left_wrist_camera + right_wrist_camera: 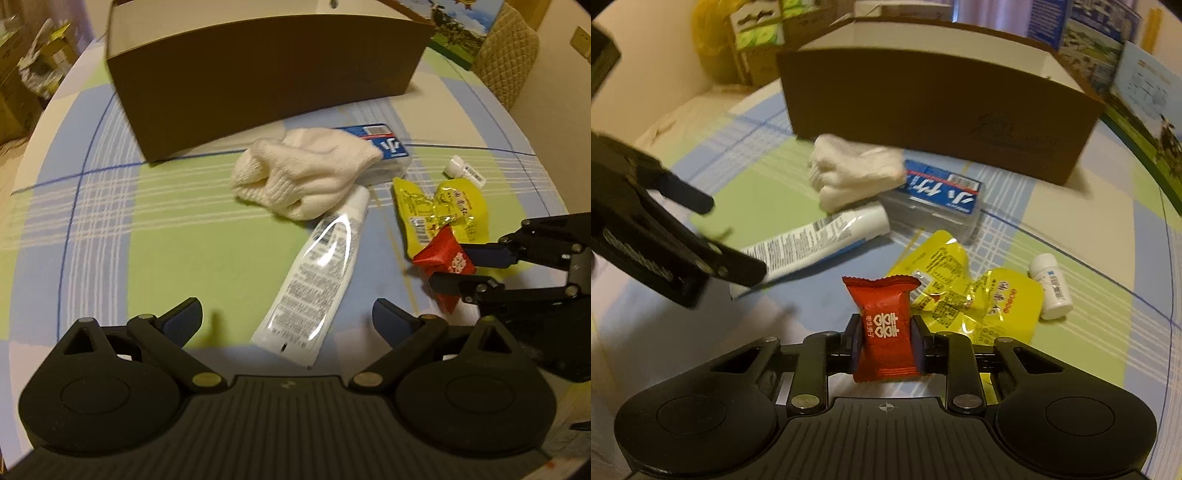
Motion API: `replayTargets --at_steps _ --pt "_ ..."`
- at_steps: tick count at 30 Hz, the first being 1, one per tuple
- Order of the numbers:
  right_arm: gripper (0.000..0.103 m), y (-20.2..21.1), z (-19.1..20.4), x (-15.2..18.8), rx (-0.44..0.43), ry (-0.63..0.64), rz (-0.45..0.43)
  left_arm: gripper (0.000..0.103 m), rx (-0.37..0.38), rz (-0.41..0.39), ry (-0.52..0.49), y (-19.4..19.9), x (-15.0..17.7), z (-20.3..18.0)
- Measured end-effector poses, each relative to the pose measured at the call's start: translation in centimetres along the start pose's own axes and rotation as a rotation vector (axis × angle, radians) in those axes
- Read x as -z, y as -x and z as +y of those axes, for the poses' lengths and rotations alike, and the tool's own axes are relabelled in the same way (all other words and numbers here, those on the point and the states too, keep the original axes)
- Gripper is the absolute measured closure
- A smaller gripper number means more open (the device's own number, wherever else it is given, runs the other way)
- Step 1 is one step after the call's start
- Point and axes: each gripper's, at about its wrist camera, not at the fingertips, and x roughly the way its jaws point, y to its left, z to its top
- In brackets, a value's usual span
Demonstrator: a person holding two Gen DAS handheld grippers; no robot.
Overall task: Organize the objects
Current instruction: 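Grasp the red candy packet with the right gripper while the left gripper grasps the white tube, then lift the red candy packet and white tube and carry them toward the brown box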
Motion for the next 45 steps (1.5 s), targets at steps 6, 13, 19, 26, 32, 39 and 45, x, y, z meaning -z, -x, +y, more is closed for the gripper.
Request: replayTargets --at_steps 6,13,19,26,32,39,45 --pt "0.079 2.1 -2.4 0.4 -0.006 -0.159 -0.024 0.017 0.017 -0.032 -0.093 -1.7 -1.0 -1.3" --pt "0.079 4.0 -4.5 1.5 0.048 -0.263 -0.039 0.039 0.024 -0.036 -0.191 -3.8 -1.9 -2.4" --pt "0.079 5.1 -5.7 2.3 0.069 -0.325 -0.051 0.066 0.038 -0.057 -0.225 -3.6 -1.5 -3.1" --pt "0.079 5.6 -5.8 2.6 0.068 -0.330 -0.047 0.066 0.058 -0.037 -0.224 -2.4 1.0 -4.0" --pt "0.079 5.6 -5.5 2.8 0.058 -0.326 -0.044 0.066 0.064 0.002 -0.199 -1.6 2.1 -4.0" --pt "0.079 5.8 -5.2 2.8 0.051 -0.320 -0.050 0.066 0.036 0.013 -0.221 -2.0 1.5 -4.9" --pt "0.079 6.2 -5.4 3.3 0.053 -0.329 -0.049 0.068 0.029 0.013 -0.221 -2.0 1.6 -5.0"
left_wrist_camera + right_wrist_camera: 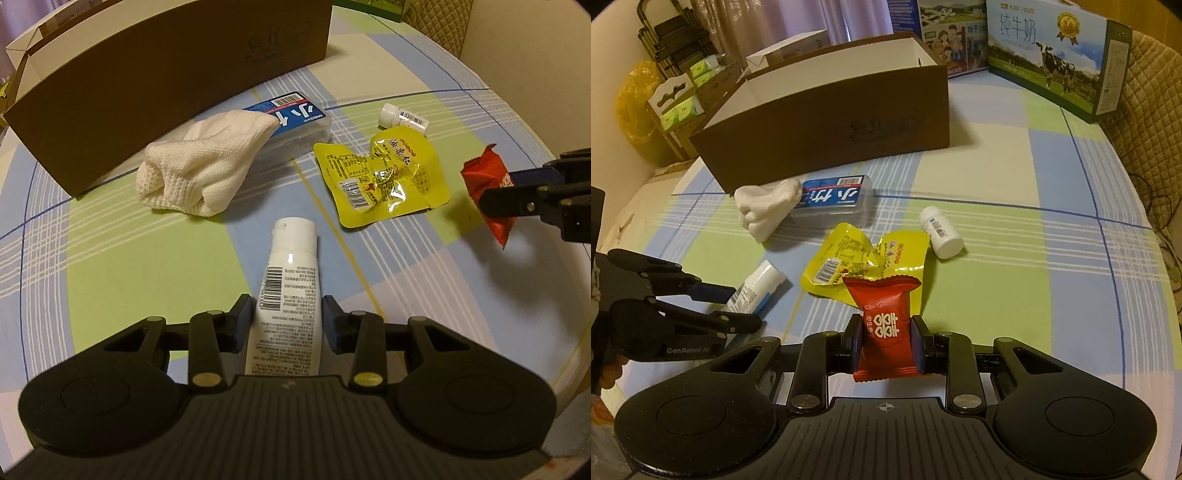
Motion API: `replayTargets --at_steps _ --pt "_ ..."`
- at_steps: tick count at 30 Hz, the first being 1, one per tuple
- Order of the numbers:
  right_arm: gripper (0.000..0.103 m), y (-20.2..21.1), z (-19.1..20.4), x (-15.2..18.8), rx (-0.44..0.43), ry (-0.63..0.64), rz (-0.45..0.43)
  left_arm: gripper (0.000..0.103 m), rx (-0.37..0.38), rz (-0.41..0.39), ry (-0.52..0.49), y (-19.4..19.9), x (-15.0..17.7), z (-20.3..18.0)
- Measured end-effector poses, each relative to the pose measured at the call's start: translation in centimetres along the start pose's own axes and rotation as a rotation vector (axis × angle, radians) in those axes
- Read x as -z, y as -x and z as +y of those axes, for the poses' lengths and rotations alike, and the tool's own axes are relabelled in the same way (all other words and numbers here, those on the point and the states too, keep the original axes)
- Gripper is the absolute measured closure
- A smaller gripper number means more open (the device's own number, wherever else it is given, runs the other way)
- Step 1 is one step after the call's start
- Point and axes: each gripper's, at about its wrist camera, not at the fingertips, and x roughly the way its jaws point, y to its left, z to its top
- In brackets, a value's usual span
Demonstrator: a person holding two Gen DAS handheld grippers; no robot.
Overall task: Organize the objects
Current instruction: 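Lift the red candy packet and white tube and carry them toward the brown box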
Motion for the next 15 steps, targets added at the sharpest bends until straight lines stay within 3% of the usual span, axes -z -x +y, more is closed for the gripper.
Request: replayTargets --at_steps 15 --pt "0.079 0.2 0.8 -0.5 -0.026 0.036 -0.011 0.068 -0.019 -0.046 0.055 2.7 0.6 1.8"
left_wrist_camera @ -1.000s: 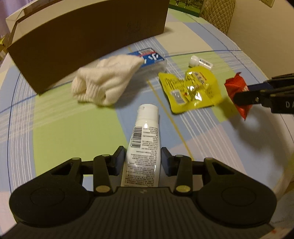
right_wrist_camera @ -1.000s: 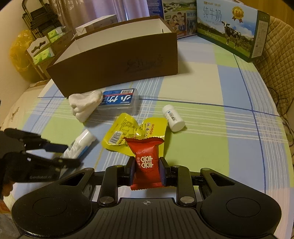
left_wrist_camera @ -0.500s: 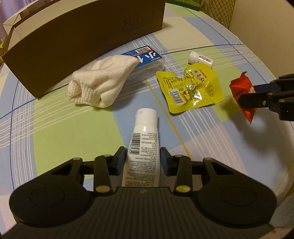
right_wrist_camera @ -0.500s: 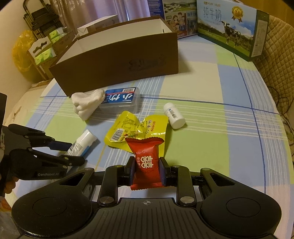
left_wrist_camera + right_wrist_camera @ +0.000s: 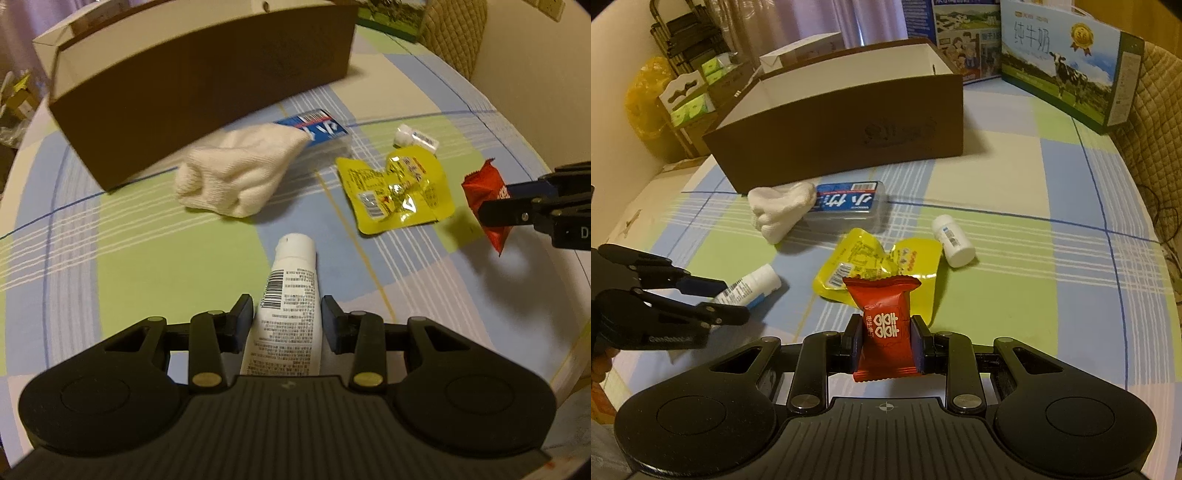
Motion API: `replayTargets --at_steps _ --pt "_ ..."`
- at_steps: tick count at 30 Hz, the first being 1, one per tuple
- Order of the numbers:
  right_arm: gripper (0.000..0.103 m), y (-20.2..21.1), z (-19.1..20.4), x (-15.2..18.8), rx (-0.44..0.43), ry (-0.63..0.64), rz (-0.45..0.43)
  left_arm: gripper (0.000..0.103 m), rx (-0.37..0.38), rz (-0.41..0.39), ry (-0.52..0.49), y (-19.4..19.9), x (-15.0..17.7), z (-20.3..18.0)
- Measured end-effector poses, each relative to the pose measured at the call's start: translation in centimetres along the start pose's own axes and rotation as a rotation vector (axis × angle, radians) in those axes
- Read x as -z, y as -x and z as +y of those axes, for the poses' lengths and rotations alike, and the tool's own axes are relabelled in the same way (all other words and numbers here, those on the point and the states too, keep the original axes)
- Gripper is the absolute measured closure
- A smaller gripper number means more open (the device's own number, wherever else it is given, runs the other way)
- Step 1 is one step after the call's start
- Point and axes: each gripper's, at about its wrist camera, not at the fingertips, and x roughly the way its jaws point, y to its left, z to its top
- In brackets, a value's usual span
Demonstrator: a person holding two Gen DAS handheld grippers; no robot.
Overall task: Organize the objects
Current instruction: 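Lift the red candy packet and white tube and carry them toward the brown box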
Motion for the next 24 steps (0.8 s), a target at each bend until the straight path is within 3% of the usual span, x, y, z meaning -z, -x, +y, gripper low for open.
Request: replayTargets --at_steps 13,24 --pt "0.079 -0.6 1.1 -0.7 -0.036 0.036 0.007 0.068 0.005 0.071 0.046 -1.6 1.0 1.3" --pt "0.079 -0.4 0.4 -0.4 -0.023 0.014 0.010 0.071 -0.011 0.054 0.005 -2.1 0.0 0.4"
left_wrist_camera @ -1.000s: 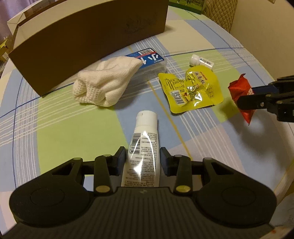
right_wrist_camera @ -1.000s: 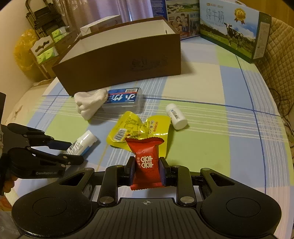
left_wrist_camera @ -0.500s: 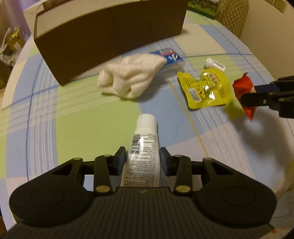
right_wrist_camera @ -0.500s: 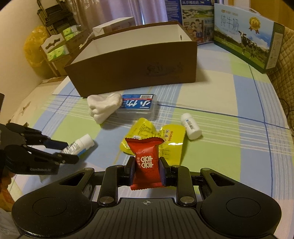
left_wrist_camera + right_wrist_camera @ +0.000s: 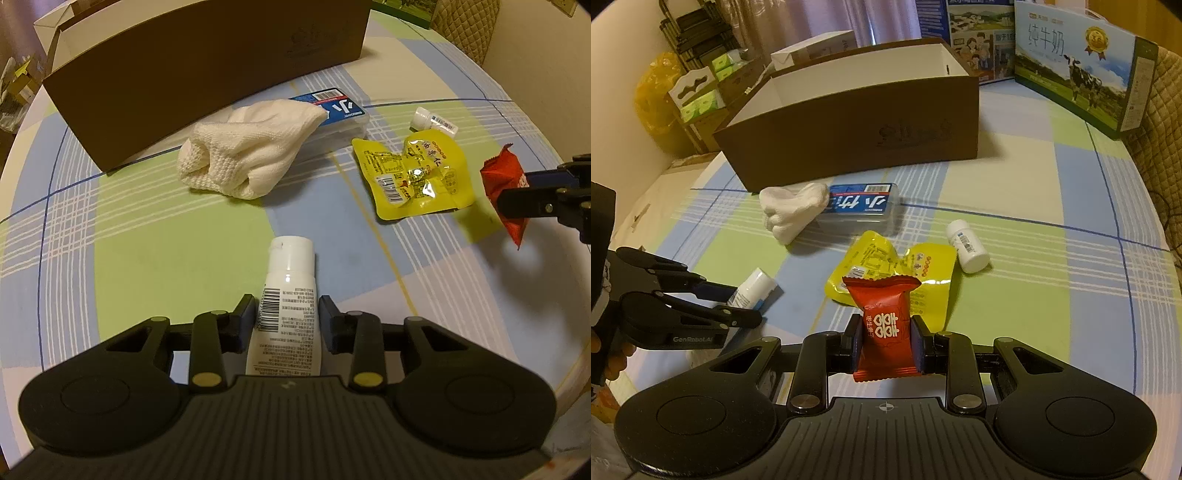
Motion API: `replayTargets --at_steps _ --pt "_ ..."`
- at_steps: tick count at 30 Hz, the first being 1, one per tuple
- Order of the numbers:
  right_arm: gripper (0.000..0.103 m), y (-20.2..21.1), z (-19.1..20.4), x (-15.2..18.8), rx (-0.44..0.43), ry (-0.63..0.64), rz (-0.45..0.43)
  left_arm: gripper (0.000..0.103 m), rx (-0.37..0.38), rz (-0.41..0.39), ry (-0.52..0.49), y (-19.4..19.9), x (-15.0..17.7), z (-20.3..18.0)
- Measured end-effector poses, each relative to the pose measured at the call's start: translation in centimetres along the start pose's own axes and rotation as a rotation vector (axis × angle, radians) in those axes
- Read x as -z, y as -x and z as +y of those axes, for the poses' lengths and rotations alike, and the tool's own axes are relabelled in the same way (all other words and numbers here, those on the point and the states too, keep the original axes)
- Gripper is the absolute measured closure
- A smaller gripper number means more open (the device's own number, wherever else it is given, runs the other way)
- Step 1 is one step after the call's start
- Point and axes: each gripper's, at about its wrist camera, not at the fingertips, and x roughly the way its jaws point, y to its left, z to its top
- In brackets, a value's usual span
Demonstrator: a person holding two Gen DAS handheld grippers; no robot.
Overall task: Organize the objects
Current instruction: 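Lift the red candy packet and white tube and carry them toward the brown box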
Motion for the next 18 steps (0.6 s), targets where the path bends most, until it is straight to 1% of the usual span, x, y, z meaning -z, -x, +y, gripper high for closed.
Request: replayTargets --at_steps 7,13,18 --pt "0.079 0.0 -0.3 -0.1 0.001 -0.005 -0.004 0.072 -0.015 -0.027 -0.002 0.9 -0.7 0.2" --pt "0.079 -0.2 0.0 -1.0 -0.013 0.014 -0.017 0.072 -0.039 -0.074 0.034 2.8 -1.5 1.6" --pt "0.079 -0.6 0.5 -2.6 -0.036 0.045 -0.040 0.072 -0.073 -0.115 0.076 4.7 -2.4 3.4"
